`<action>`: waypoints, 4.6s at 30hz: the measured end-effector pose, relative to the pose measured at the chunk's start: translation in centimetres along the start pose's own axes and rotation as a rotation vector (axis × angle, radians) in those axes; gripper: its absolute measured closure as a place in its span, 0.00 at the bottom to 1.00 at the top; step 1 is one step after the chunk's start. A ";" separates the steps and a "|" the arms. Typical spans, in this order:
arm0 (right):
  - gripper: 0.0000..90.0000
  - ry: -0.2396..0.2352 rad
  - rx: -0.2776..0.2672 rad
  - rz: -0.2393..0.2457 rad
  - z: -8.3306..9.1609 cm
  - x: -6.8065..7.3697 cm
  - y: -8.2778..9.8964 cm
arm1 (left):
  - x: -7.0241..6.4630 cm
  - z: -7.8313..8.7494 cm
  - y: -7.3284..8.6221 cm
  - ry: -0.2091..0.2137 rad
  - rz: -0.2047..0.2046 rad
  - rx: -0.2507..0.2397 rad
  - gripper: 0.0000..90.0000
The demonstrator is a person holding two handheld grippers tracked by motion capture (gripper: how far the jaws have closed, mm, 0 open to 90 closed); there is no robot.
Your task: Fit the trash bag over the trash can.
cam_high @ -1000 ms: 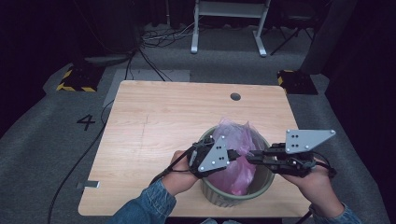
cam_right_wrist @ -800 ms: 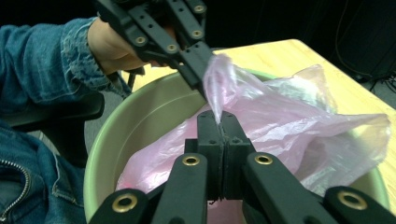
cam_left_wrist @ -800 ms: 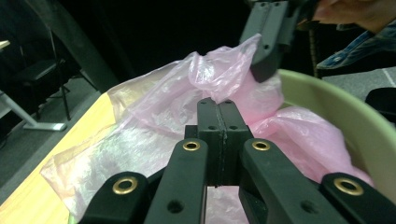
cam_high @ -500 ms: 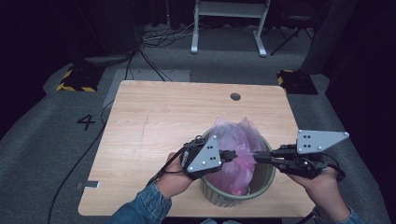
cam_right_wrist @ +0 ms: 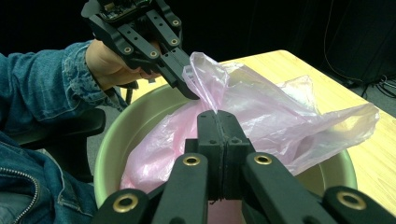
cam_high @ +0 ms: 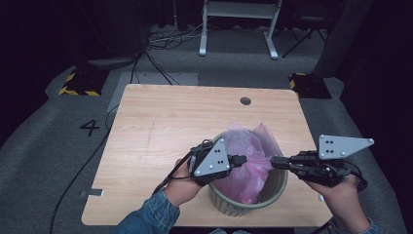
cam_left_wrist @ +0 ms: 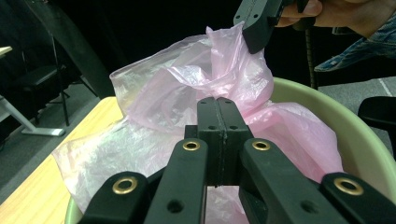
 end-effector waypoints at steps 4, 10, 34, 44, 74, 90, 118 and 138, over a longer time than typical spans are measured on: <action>0.99 0.004 0.003 -0.013 0.3 0.1 0.7 | 0.3 0.0 0.2 -0.023 0.000 0.005 1.00; 0.99 0.054 -0.029 -0.049 2.3 -0.9 1.2 | 0.9 0.7 1.2 -0.038 0.012 0.021 1.00; 0.99 0.256 -0.014 -0.207 8.9 -5.2 6.4 | 2.4 10.2 8.4 -0.086 0.089 -0.039 1.00; 0.99 0.253 0.015 -0.267 8.5 -5.4 9.3 | 1.6 11.0 11.7 -0.059 0.080 0.005 1.00; 0.45 0.314 -0.008 -0.115 6.5 -9.4 3.6 | 5.3 8.8 2.9 -0.101 0.135 -0.017 0.53; 0.95 0.178 0.055 -0.071 1.2 -11.0 4.3 | 9.1 7.3 5.4 -0.183 0.158 -0.021 0.94; 0.99 0.067 0.185 -0.294 -6.7 -13.1 10.7 | 9.0 -0.4 15.9 -0.048 0.364 0.243 0.97; 0.63 0.156 0.126 -0.351 -4.6 -11.2 15.5 | 7.6 1.0 18.5 -0.074 0.440 0.199 0.51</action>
Point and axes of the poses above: each handheld gripper's, and its own axes: z roughly backward along the jaws, y roughly out of its underside, x roughly to its left, the point moved 10 cm from there along -z, roughly forward along the jaws, and after that the axes turned 14 degrees about x, right-handed, at the moved point
